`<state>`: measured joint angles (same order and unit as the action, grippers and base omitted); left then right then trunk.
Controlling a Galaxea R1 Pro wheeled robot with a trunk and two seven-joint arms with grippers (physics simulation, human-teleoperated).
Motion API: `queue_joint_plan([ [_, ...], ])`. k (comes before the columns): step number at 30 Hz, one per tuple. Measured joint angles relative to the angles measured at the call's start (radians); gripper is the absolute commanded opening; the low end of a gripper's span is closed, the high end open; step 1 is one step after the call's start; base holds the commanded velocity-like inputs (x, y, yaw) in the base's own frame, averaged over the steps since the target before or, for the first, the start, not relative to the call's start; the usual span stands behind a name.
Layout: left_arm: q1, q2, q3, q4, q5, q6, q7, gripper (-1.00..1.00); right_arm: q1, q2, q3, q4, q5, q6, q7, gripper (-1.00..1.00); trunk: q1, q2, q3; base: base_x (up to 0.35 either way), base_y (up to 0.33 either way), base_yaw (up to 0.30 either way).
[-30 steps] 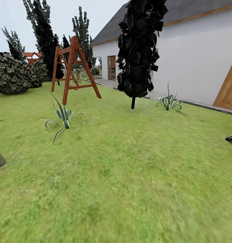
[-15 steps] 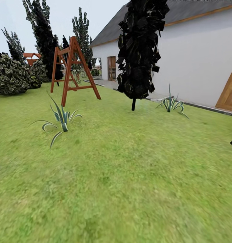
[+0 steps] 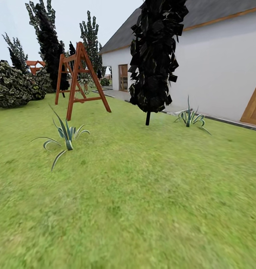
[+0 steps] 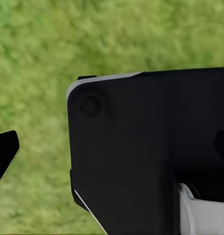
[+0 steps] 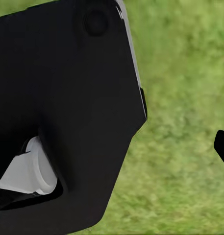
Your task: Take the three Easter eggs out of the wicker basket on the lawn in the garden, then place them on the lawn next to a single tree (choose any tree) so that all three eggs are next to the same tree and none are left in the basket.
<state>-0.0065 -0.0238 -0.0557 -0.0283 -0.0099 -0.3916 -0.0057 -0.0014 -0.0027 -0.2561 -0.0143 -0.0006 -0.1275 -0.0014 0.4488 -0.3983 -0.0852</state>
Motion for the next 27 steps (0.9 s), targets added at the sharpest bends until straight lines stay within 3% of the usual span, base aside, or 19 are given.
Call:
queue_joint_plan([
  [18, 0.0, 0.0, 0.0, 0.0, 0.0, -0.001, 0.0, 1.0, 0.0, -0.002, -0.002, -0.001, -0.002, 0.001, 0.0, 1.0, 0.0, 0.0, 0.001, 0.34, 0.0, -0.003],
  [27, 0.0, 0.001, 0.0, 0.0, 0.0, 0.0, 0.0, 1.0, 0.0, -0.001, -0.002, -0.001, -0.002, 0.001, 0.0, 1.0, 0.0, 0.0, 0.003, 0.34, 0.0, -0.19],
])
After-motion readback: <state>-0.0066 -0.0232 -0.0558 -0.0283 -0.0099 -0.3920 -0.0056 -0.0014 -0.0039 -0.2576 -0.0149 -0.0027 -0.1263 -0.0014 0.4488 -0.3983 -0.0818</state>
